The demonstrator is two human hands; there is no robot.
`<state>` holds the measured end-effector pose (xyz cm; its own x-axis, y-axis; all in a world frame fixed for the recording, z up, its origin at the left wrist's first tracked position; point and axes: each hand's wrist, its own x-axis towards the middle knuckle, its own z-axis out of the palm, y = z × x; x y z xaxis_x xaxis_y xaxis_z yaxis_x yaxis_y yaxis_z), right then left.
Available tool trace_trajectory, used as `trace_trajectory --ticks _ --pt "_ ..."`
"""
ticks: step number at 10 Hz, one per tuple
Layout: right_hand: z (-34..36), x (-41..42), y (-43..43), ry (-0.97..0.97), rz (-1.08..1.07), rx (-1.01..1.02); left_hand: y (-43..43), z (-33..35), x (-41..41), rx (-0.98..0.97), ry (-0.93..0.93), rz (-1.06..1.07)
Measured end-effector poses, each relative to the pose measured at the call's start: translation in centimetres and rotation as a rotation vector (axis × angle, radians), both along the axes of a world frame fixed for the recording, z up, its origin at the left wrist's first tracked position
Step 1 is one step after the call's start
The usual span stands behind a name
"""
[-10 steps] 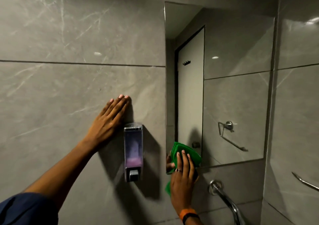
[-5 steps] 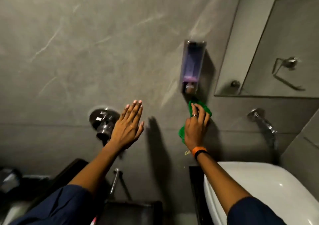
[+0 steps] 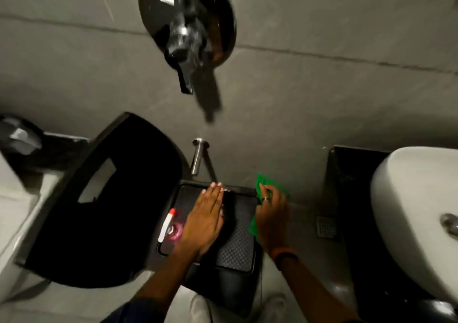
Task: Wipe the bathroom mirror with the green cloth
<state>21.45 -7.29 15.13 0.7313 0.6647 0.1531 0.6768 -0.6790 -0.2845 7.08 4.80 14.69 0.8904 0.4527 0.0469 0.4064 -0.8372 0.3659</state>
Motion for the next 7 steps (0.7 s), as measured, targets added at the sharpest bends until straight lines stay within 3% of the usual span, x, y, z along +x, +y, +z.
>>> trace_trajectory --ticks 2,4,6,7 --pt "-15.1 -4.7 -1.1 0.125 0.132 -0.376 -3.7 -14.8 -2.6 -0.120 0.151 0.026" --pt "-22.9 -5.6 -3.5 0.111 0.191 -0.425 -5.2 -23.0 -3.5 -0.112 0.403 0.044" --pt "-17.2 -4.2 -2.3 0.125 0.208 -0.405 -4.2 -18.0 -2.0 -0.121 0.371 0.069" --pt "-10.7 -2.7 -1.7 0.098 0.226 -0.226 -4.1 -10.9 0.0 -0.200 0.115 0.073"
